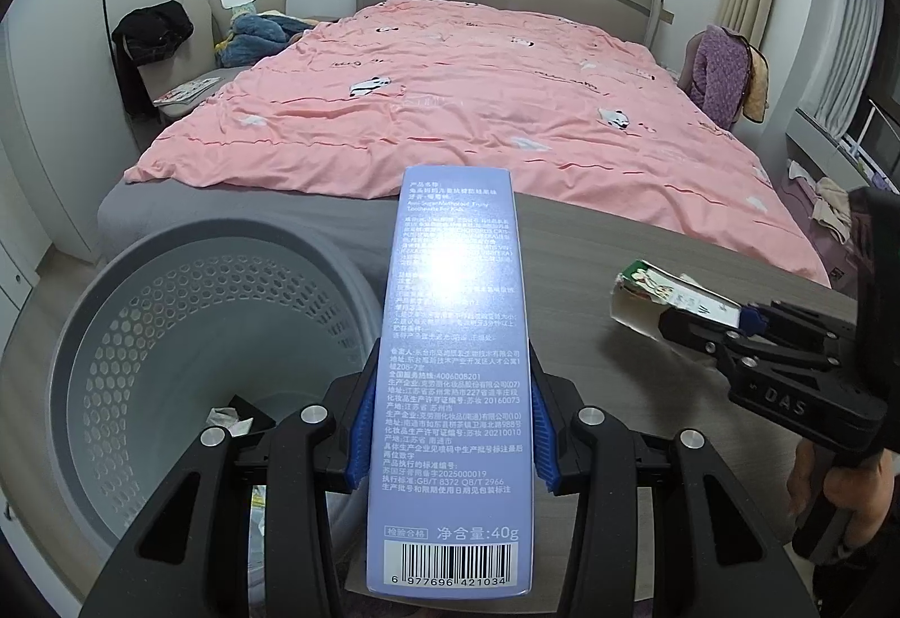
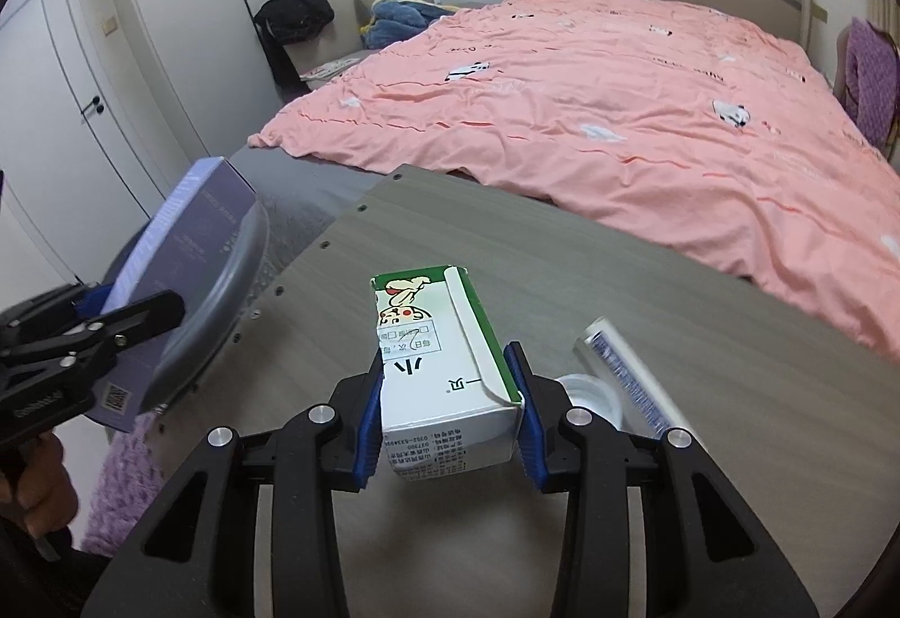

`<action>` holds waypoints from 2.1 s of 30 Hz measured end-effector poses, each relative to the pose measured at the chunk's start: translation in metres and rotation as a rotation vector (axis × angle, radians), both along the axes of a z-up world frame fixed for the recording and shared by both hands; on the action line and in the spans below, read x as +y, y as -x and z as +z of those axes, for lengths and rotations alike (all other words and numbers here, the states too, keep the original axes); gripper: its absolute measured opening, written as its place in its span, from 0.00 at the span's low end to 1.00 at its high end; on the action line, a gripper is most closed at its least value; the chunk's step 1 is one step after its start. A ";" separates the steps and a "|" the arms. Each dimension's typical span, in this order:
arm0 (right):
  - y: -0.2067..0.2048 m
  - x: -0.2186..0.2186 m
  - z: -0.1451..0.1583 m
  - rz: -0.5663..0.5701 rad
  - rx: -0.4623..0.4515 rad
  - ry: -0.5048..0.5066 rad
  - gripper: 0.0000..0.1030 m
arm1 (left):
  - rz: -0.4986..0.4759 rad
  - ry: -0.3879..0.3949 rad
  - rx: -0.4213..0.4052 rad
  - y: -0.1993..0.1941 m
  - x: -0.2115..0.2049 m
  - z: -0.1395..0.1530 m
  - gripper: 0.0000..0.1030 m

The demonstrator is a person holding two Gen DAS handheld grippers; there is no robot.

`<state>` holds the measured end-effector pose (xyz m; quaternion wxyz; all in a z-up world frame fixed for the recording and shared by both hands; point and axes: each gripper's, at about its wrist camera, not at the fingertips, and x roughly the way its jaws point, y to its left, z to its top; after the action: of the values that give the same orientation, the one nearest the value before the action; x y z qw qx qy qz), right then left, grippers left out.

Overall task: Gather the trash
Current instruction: 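Carry the carton and lavender box toward the grey basket with both grippers, then open both grippers over the basket to drop the carton and lavender box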

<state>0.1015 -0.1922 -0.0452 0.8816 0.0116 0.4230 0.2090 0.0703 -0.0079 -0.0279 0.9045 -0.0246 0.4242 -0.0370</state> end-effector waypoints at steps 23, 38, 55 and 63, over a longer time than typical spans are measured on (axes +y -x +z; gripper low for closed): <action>0.043 0.081 0.021 -0.052 -0.055 -0.099 0.37 | 0.181 -0.040 -0.012 0.036 0.119 -0.010 0.41; 0.028 0.165 0.033 0.089 -0.048 -0.078 0.37 | 0.221 -0.033 0.005 0.035 0.166 -0.016 0.41; 0.006 0.209 0.020 0.140 -0.019 -0.028 0.38 | 0.192 -0.025 0.024 0.020 0.184 -0.023 0.41; 0.007 0.213 0.027 0.149 -0.038 -0.030 0.47 | 0.204 -0.026 0.005 0.023 0.187 -0.018 0.48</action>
<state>0.0946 0.0211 -0.0180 0.8712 -0.0108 0.4025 0.2807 0.0472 0.1793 -0.0459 0.9026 -0.0562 0.4224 0.0606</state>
